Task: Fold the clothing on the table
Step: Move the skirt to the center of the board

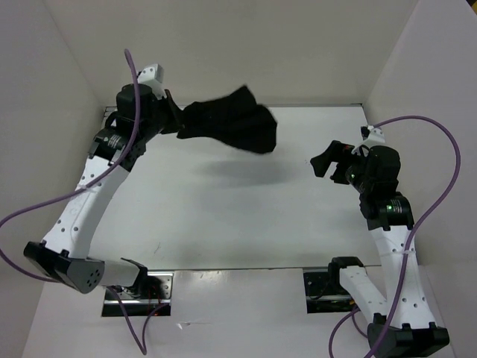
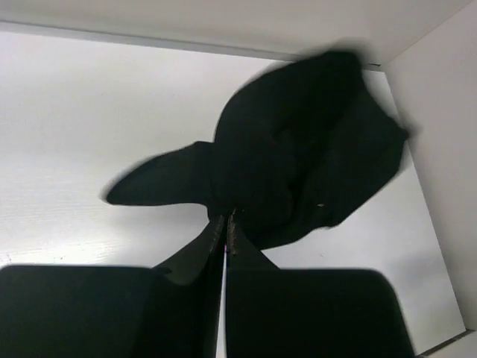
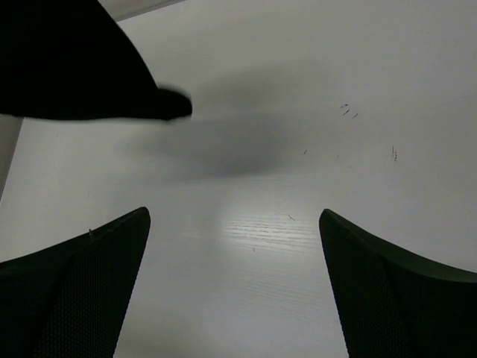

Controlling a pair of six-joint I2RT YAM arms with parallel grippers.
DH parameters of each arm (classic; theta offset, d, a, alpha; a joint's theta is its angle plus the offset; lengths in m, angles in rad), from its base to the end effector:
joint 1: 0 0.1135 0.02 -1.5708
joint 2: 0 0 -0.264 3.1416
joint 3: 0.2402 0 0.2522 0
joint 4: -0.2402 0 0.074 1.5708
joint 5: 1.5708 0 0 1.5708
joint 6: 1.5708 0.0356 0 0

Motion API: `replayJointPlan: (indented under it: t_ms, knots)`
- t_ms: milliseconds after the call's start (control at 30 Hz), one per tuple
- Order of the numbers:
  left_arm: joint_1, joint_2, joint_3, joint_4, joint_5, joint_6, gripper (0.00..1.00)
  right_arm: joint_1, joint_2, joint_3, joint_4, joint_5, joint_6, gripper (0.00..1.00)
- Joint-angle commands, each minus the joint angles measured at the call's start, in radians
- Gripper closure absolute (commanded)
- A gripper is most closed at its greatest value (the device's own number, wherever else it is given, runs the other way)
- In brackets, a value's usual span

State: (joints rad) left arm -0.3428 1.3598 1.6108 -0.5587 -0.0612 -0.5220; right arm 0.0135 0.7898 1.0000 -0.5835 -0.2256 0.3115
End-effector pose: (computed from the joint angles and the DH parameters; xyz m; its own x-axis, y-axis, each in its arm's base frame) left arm 0.2753 -0.0959 0.4574 -0.3872 -0.3902 -0.8354 0.1010 0.8826 -0.4591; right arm 0.1623 0.0102 0.3711 -0.4150 0.2932 -0.8613 -0.0990 0.9265 0.3630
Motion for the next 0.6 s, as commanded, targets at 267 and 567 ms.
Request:
replayJointPlan:
  t_ms: [267, 567]
  knots:
    - [0.030, 0.099, -0.359, -0.040, 0.077, -0.058, 0.34, 0.008, -0.001, 0.005, 0.047, -0.001, -0.018, 0.01]
    - [0.030, 0.127, -0.387, 0.023, 0.096, -0.070, 0.35, 0.017, 0.072, 0.031, 0.034, -0.021, -0.018, 0.01]
